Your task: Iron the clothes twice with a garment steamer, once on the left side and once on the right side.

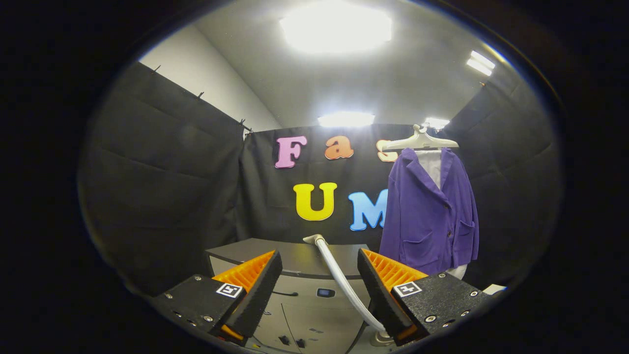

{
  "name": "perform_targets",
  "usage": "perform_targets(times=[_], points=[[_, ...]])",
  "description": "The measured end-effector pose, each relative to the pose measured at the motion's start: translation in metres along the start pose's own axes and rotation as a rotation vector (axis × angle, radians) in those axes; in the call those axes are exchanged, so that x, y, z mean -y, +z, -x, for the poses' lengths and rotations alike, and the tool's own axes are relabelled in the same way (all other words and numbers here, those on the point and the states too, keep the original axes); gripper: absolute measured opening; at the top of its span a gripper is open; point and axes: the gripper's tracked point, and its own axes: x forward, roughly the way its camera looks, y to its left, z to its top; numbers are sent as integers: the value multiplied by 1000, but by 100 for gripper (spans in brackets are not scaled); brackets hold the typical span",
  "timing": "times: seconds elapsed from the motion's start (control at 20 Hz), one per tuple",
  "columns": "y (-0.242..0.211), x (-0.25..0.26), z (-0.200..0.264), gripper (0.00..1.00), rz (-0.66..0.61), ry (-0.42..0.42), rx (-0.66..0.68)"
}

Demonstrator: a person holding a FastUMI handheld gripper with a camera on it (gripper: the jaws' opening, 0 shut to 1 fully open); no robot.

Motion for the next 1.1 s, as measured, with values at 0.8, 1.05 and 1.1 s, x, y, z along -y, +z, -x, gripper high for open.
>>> perform_targets(times=[0.8,1.05,1.1], points=[[16,31,-79,95,41,-27,-95],[15,17,-133,95,-10,-6,-146],[14,16,-146,95,-21,-6,-157]])
